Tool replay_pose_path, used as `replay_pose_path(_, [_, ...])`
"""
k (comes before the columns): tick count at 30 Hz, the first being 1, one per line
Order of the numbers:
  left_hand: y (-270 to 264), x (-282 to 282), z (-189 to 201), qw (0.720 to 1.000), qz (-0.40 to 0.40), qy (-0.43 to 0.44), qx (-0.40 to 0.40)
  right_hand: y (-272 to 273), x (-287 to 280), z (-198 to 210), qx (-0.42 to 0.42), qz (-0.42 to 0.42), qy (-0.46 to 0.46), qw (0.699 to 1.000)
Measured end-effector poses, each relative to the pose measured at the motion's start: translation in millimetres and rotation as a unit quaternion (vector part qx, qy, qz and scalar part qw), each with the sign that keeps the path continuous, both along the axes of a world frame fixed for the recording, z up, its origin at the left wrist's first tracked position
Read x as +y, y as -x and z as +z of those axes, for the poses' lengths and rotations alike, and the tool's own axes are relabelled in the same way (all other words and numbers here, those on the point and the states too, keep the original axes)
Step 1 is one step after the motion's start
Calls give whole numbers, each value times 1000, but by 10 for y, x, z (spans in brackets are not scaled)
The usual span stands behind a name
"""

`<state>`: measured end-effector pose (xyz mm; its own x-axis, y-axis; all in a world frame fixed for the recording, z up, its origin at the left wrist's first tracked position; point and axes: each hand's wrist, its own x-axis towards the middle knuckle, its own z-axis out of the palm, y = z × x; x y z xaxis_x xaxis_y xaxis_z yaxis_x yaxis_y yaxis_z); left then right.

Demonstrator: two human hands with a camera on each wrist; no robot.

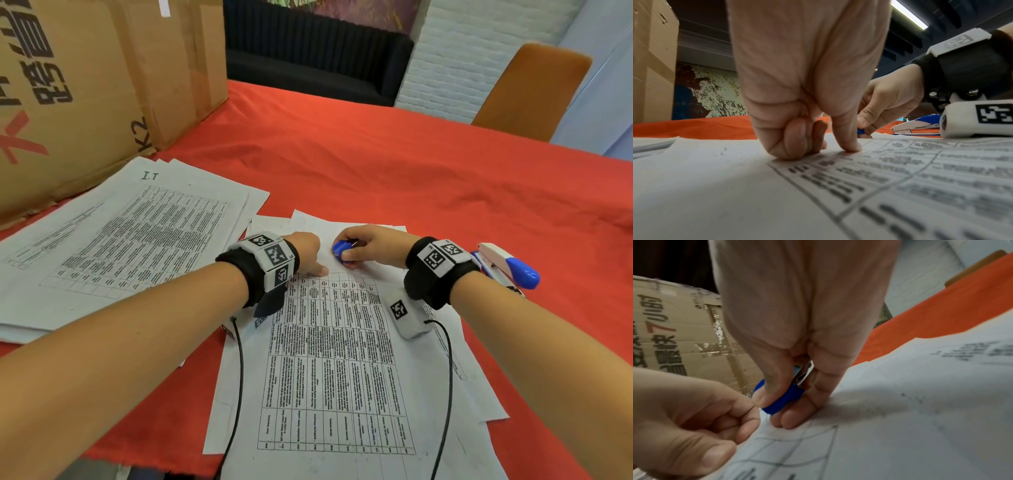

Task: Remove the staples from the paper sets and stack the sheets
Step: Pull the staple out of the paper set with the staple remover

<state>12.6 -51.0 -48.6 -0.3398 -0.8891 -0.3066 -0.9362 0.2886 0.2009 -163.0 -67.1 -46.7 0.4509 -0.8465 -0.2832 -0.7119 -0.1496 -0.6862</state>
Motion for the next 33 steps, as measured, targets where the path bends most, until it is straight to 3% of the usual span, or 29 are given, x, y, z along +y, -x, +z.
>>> replay_pose_path(7, [14,28,-7,1000,1,8,-1,23,20,-47,-136,-46,-79,987])
replay_pose_path(11, [-10,45,11,1000,18,-13,-3,157,72,-34,-246,-127,-100,956])
replay_pose_path(13, [-39,44,22,997,57,-26,35,185,130,29,-259,-133,-80,953])
replay_pose_path(14, [-36,51,29,990,93,-47,91,178,170,85,-263,-124,-68,954])
replay_pose_path(15, [-16,58,27,963,147,-98,205,152,209,158,-263,-111,-59,957])
replay_pose_path(16, [30,81,36,886,214,-183,369,103,248,247,-251,-91,-48,962])
replay_pose_path(18, [136,123,70,638,274,-357,625,-31,306,419,-125,-20,24,992])
replay_pose_path(19, [169,117,67,544,282,-404,679,-96,315,487,-9,23,90,996])
replay_pose_path(20, [193,119,65,488,300,-420,704,-149,301,527,99,61,153,981])
replay_pose_path(21, [202,102,65,470,322,-418,708,-186,283,563,170,85,203,961])
replay_pose_path(23, [181,60,60,459,362,-405,703,-165,240,601,196,82,240,947])
replay_pose_path(24, [159,51,60,472,367,-396,697,-116,215,593,186,69,242,950])
replay_pose_path(25, [123,42,57,514,361,-382,678,-59,188,560,187,56,244,950])
replay_pose_path(26, [92,46,67,588,346,-352,640,-9,175,515,213,51,241,945])
replay_pose_path(28, [53,26,62,783,279,-224,509,53,165,366,286,59,225,930])
replay_pose_path(29, [43,9,55,864,227,-148,425,63,173,291,306,66,215,925])
replay_pose_path(30, [46,-4,54,918,173,-87,345,58,186,234,314,70,206,924])
replay_pose_path(31, [59,-23,46,947,131,-58,288,45,201,195,311,73,201,926])
replay_pose_path(33, [102,-31,44,967,90,-60,231,6,220,176,305,80,202,927])
